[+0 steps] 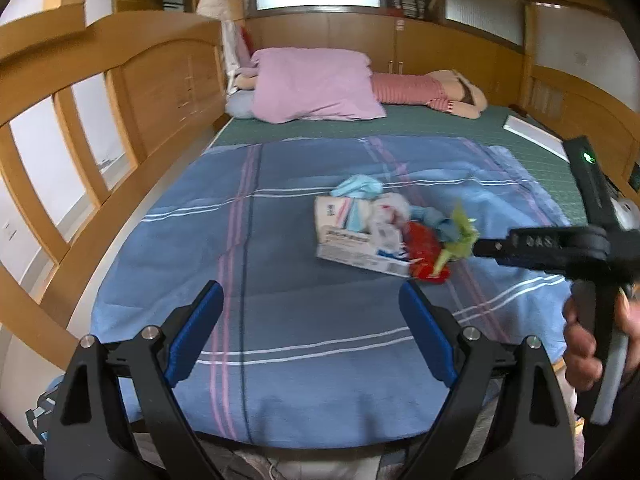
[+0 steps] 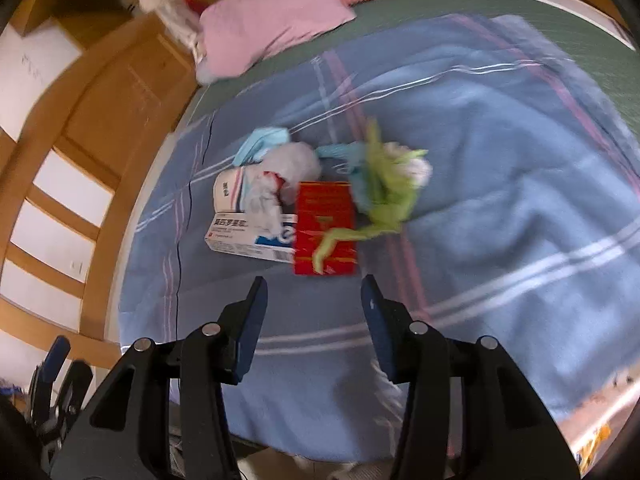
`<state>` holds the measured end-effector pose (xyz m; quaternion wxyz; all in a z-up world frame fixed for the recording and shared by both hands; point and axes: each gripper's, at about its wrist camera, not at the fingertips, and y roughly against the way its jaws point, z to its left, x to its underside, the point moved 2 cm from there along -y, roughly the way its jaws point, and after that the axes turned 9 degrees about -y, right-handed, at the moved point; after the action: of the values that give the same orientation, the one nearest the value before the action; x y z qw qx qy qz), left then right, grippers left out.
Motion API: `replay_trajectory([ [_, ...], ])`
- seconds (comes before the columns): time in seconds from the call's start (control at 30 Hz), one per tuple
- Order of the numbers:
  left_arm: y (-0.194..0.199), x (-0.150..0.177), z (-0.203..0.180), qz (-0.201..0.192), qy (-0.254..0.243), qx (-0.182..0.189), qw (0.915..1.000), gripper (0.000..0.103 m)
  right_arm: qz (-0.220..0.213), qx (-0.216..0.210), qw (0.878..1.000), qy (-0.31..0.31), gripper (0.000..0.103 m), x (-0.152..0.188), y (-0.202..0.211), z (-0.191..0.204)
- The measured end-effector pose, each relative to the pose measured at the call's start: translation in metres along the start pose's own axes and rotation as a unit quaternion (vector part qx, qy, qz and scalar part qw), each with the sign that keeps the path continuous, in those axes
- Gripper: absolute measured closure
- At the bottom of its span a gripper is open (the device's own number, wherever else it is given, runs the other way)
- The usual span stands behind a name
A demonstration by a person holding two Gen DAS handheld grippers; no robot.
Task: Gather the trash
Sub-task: 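Reach to the pile and grasp the red cigarette box with the right gripper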
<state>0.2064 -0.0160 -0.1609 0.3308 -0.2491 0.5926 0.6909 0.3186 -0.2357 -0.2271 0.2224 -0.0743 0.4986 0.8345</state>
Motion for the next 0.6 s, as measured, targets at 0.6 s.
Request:
replay_trajectory([
  [0.6, -0.033, 0.016, 0.048, 0.034, 0.043, -0.019, 0.9983, 0.014, 0.095, 0.060, 0.994, 0.019, 0.039, -0.057, -0.113, 0.022],
])
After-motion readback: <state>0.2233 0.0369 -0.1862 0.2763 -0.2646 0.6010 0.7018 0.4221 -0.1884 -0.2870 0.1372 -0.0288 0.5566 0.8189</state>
